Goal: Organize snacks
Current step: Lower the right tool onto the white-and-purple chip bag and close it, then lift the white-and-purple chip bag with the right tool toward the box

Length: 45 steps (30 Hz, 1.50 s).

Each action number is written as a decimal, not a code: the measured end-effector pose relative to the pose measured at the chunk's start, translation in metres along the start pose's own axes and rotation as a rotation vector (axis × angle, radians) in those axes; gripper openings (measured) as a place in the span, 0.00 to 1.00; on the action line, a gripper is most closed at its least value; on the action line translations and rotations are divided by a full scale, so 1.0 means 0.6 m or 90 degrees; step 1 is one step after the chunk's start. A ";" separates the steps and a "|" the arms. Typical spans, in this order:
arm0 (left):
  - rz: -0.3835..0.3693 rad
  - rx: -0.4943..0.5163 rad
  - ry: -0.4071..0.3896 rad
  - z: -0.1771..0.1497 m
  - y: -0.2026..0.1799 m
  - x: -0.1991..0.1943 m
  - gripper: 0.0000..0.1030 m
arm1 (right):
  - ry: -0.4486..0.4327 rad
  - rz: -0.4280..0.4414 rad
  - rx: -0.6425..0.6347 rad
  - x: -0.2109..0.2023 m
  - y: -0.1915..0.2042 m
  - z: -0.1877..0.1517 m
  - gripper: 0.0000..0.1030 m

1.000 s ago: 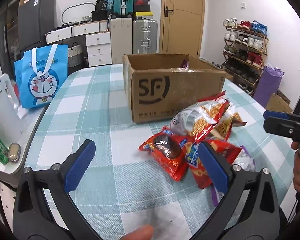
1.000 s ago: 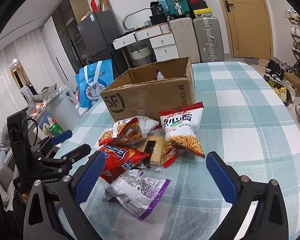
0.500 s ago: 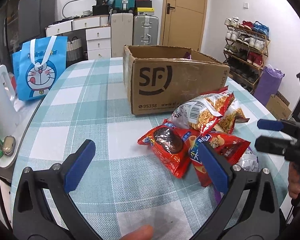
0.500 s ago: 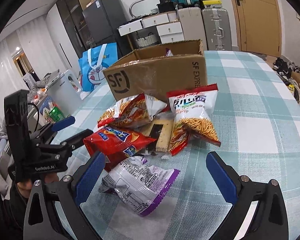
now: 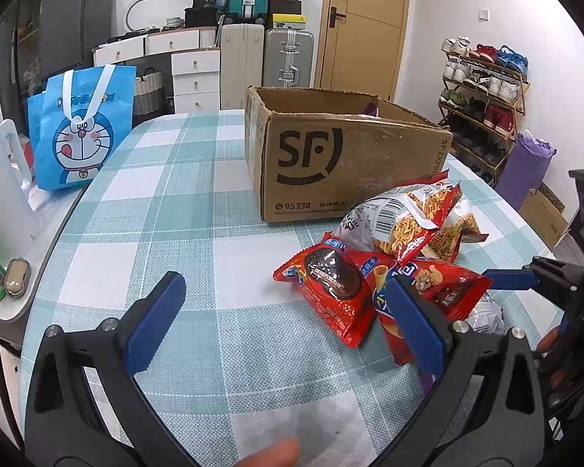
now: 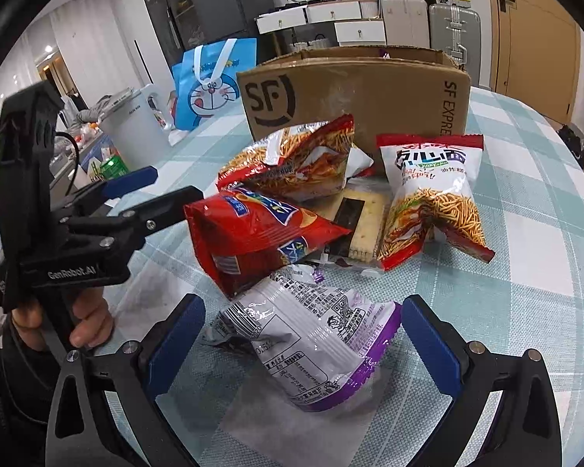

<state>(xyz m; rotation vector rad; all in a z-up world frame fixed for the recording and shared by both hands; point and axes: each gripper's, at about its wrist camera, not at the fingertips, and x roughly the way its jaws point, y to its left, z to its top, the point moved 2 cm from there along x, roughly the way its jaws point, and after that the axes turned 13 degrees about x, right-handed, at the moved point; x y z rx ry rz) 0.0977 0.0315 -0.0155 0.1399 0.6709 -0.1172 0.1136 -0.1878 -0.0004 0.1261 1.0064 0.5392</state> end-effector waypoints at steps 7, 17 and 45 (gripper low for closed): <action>0.002 0.005 -0.002 -0.001 -0.002 0.000 0.99 | 0.016 -0.010 -0.006 0.002 -0.004 -0.001 0.99; 0.002 0.005 -0.002 -0.002 -0.002 0.000 0.99 | 0.030 -0.030 -0.037 -0.009 -0.014 -0.013 0.99; 0.002 0.004 -0.001 -0.002 -0.002 0.000 0.99 | -0.020 0.015 -0.022 -0.058 -0.035 0.007 0.65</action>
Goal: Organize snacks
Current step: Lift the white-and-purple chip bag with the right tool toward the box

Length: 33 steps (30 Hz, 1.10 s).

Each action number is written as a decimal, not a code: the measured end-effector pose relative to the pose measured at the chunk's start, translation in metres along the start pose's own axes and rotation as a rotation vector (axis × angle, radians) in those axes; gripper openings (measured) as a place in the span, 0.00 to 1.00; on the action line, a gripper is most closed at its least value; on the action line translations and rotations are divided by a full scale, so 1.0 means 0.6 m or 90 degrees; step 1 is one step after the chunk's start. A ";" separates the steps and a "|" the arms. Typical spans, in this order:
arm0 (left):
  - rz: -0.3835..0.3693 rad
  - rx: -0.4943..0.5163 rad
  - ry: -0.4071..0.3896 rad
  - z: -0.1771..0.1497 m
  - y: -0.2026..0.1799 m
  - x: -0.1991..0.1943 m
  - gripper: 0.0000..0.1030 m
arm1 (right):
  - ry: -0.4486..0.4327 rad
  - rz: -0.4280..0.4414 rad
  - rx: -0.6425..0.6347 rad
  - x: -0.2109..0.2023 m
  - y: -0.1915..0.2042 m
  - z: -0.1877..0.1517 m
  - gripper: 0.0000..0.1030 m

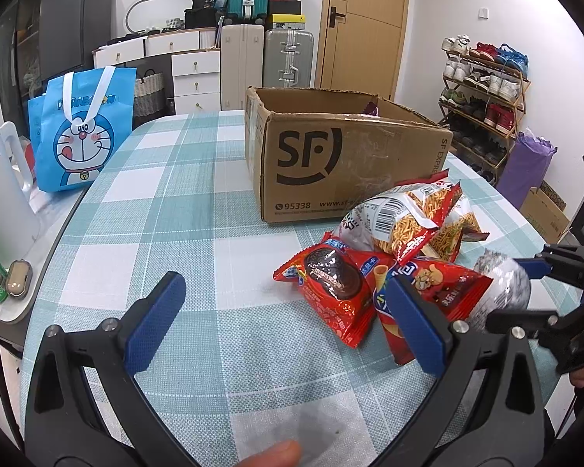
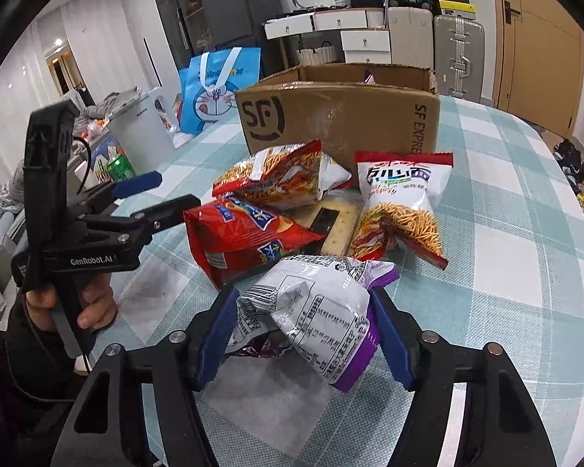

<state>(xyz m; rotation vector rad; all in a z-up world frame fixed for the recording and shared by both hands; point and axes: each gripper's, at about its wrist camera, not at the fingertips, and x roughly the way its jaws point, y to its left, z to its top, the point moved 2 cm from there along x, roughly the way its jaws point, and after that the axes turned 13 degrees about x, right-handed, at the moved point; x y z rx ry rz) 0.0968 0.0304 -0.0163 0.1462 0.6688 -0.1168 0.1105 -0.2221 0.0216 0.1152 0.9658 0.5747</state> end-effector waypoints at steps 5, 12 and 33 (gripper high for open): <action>0.000 0.001 0.000 0.000 0.000 0.000 0.99 | -0.027 0.016 0.004 -0.016 -0.005 0.004 0.62; -0.007 0.010 -0.007 0.000 -0.004 -0.004 0.99 | -0.077 0.039 0.020 -0.051 -0.014 0.013 0.61; -0.208 0.058 0.030 0.008 -0.097 0.014 0.99 | -0.140 0.054 0.084 -0.087 -0.047 0.030 0.61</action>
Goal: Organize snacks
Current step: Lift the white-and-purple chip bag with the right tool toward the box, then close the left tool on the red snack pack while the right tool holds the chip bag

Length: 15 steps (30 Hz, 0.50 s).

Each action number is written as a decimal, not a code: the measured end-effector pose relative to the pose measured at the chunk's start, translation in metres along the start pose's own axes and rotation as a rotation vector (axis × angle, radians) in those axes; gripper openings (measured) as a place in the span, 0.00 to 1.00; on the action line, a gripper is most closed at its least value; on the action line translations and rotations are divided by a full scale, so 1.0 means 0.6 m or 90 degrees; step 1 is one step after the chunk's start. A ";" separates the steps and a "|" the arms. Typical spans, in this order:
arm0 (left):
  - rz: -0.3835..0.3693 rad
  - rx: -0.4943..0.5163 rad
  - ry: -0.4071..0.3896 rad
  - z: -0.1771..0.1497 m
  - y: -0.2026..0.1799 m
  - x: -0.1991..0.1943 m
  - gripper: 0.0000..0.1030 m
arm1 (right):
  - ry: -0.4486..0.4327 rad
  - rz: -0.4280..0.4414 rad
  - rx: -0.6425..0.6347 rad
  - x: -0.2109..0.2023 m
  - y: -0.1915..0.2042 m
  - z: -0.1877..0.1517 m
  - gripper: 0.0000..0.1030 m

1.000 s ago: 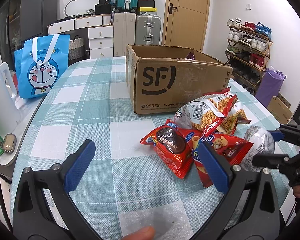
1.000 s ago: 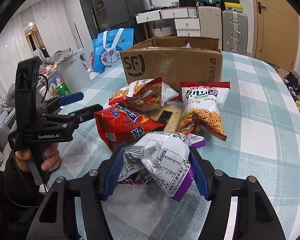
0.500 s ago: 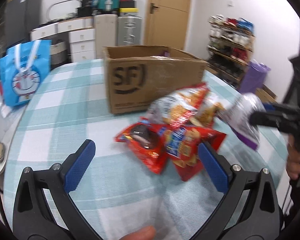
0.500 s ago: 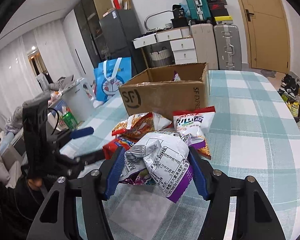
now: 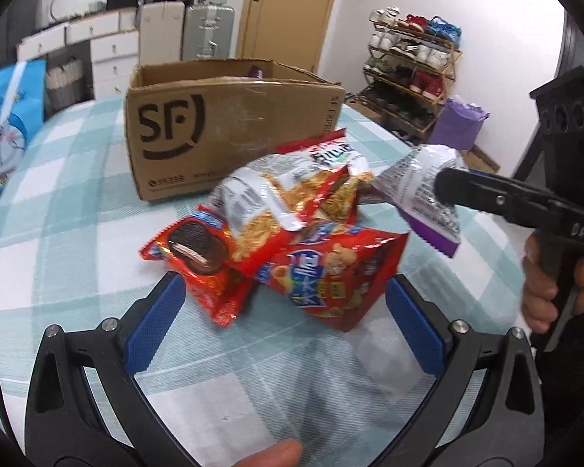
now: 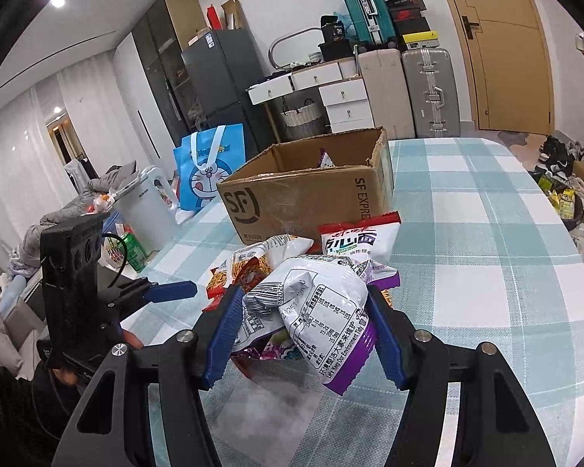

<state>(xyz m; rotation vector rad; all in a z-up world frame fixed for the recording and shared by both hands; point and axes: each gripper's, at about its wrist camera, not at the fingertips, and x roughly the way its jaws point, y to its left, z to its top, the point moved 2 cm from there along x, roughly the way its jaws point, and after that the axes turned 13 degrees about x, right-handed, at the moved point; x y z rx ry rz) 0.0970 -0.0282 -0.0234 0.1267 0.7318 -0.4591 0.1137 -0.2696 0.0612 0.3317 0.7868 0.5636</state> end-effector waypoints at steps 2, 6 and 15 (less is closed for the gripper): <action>-0.013 -0.004 0.000 0.001 -0.001 0.001 0.99 | -0.003 -0.001 0.000 -0.003 0.001 -0.001 0.61; -0.033 -0.002 0.004 0.005 -0.008 0.006 0.99 | -0.003 -0.001 0.002 -0.003 0.000 0.000 0.61; -0.023 -0.014 0.047 0.023 -0.024 0.056 0.99 | -0.006 -0.001 0.001 -0.004 -0.004 0.002 0.61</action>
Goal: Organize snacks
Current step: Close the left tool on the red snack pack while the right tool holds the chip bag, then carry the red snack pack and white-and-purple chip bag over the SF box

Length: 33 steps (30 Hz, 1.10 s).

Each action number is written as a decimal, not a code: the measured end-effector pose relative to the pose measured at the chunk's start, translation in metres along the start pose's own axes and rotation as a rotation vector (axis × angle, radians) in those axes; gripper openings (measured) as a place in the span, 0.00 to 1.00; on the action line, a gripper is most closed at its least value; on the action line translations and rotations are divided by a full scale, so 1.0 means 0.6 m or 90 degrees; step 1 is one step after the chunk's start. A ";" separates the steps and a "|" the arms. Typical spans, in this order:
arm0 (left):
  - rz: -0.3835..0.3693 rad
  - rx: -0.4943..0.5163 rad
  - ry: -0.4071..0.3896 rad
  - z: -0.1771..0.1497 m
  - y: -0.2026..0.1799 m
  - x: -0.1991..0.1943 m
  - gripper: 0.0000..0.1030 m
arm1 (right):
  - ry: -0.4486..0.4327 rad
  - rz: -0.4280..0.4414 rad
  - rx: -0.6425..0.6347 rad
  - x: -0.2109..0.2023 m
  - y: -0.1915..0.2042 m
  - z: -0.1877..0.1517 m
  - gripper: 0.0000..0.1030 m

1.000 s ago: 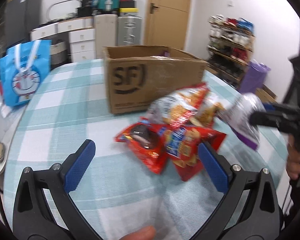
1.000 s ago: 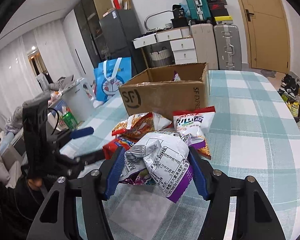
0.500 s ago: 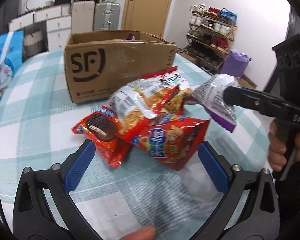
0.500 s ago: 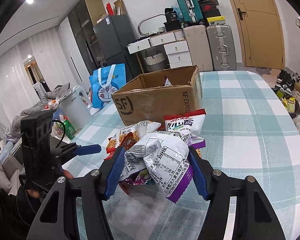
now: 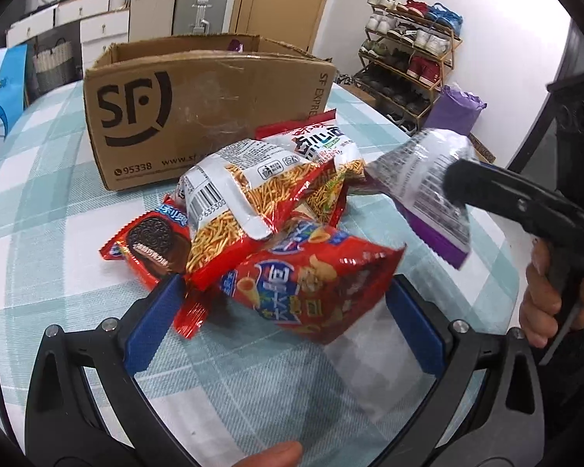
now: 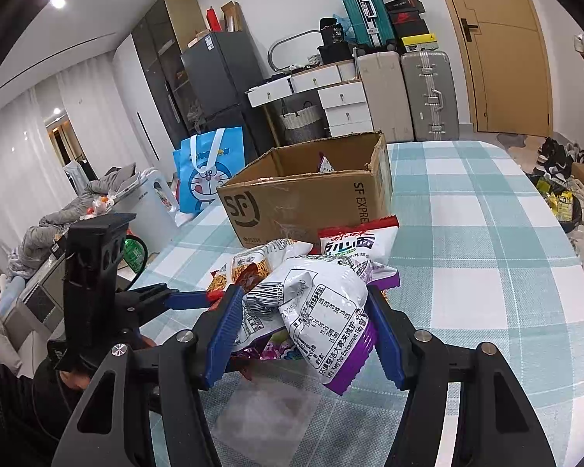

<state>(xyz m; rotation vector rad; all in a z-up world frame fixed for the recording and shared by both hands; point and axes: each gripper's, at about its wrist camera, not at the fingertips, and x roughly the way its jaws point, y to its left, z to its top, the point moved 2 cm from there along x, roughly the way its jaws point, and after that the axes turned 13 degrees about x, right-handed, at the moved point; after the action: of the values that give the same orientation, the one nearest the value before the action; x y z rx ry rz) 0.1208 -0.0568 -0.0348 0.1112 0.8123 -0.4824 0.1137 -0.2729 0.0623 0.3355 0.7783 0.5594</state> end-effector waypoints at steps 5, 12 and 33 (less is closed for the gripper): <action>0.001 0.003 -0.010 0.003 -0.001 0.010 0.81 | 0.001 -0.003 0.008 0.002 -0.006 0.002 0.61; -0.025 0.040 -0.017 -0.009 -0.018 0.005 0.35 | -0.003 -0.004 0.008 0.000 -0.005 0.002 0.61; -0.043 0.066 -0.073 -0.045 -0.046 -0.066 0.33 | -0.040 0.004 0.019 -0.021 -0.005 0.014 0.61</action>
<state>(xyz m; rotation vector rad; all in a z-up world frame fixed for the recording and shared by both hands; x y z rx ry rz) 0.0670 -0.0589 -0.0223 0.1500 0.6798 -0.5895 0.1136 -0.2836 0.0734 0.3807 0.7262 0.5419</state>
